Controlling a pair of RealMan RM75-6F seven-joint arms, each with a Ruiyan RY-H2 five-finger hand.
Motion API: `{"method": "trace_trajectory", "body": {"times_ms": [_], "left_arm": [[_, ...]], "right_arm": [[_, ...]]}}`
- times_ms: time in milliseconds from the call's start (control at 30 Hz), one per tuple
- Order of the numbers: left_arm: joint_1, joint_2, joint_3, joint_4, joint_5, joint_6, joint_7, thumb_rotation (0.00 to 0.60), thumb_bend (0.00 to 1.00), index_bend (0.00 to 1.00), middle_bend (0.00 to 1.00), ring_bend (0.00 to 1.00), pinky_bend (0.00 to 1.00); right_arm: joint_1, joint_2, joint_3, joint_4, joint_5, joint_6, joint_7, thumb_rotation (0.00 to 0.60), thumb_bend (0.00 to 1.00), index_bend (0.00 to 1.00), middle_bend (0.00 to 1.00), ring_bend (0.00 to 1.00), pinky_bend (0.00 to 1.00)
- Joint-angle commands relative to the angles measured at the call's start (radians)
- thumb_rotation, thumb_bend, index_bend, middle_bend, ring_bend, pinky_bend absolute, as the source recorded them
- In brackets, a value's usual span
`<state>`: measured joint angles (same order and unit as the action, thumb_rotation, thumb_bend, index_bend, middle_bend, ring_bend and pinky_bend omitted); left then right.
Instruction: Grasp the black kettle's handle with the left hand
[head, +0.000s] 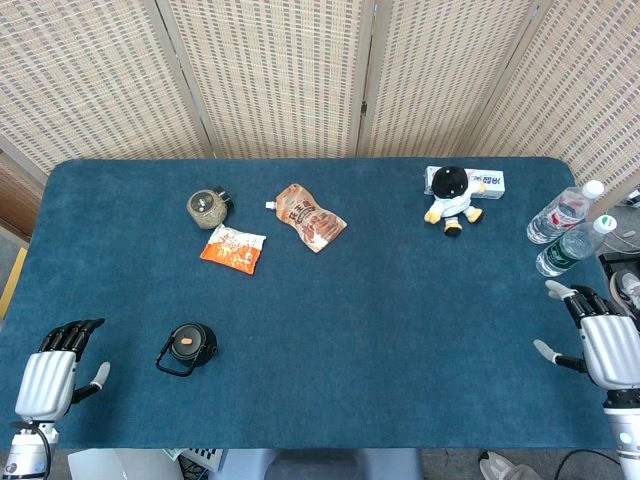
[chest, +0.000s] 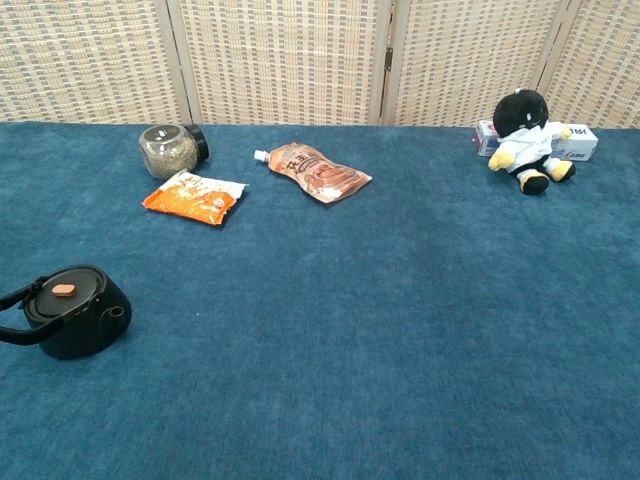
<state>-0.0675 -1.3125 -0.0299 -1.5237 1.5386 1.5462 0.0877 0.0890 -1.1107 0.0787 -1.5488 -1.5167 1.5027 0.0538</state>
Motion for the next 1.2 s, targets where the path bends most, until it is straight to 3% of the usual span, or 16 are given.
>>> {"method": "trace_trajectory", "body": {"times_ms": [33, 300, 533, 733, 967, 1100, 1200], "left_arm": [[-0.002, 0.001, -0.001, 0.001, 0.001, -0.002, 0.001, 0.600, 0.31, 0.19, 0.21, 0.17, 0.16], [-0.016, 0.020, 0.001, -0.007, 0.020, -0.013, -0.012, 0.600, 0.31, 0.19, 0.21, 0.17, 0.16], [-0.064, 0.066, -0.001, -0.050, 0.046, -0.070, -0.050, 0.600, 0.20, 0.20, 0.21, 0.17, 0.16], [-0.110, 0.088, 0.006, -0.080, 0.088, -0.117, -0.075, 0.599, 0.17, 0.22, 0.21, 0.18, 0.16], [-0.170, 0.090, 0.009, -0.124, 0.111, -0.192, -0.043, 0.515, 0.15, 0.21, 0.22, 0.18, 0.16], [-0.203, 0.076, 0.013, -0.141, 0.137, -0.225, -0.018, 0.420, 0.15, 0.21, 0.21, 0.18, 0.16], [-0.229, 0.058, 0.011, -0.147, 0.145, -0.252, 0.003, 0.399, 0.15, 0.21, 0.21, 0.18, 0.16]], "right_arm": [[0.001, -0.001, 0.003, -0.002, 0.000, 0.003, -0.002, 0.600, 0.14, 0.20, 0.31, 0.19, 0.31], [-0.002, -0.015, 0.043, -0.010, 0.016, 0.055, -0.030, 0.600, 0.14, 0.20, 0.31, 0.19, 0.31], [0.002, -0.009, 0.073, -0.032, 0.030, 0.078, -0.062, 0.600, 0.14, 0.20, 0.31, 0.19, 0.31], [0.005, -0.003, 0.080, -0.047, 0.036, 0.077, -0.070, 0.600, 0.14, 0.20, 0.31, 0.19, 0.31], [0.006, -0.002, 0.078, -0.050, 0.044, 0.067, -0.078, 0.600, 0.14, 0.20, 0.31, 0.19, 0.31], [0.002, -0.004, 0.077, -0.046, 0.053, 0.064, -0.077, 0.600, 0.14, 0.20, 0.31, 0.19, 0.31], [-0.001, -0.005, 0.074, -0.042, 0.059, 0.062, -0.075, 0.600, 0.14, 0.20, 0.31, 0.19, 0.31]]}}
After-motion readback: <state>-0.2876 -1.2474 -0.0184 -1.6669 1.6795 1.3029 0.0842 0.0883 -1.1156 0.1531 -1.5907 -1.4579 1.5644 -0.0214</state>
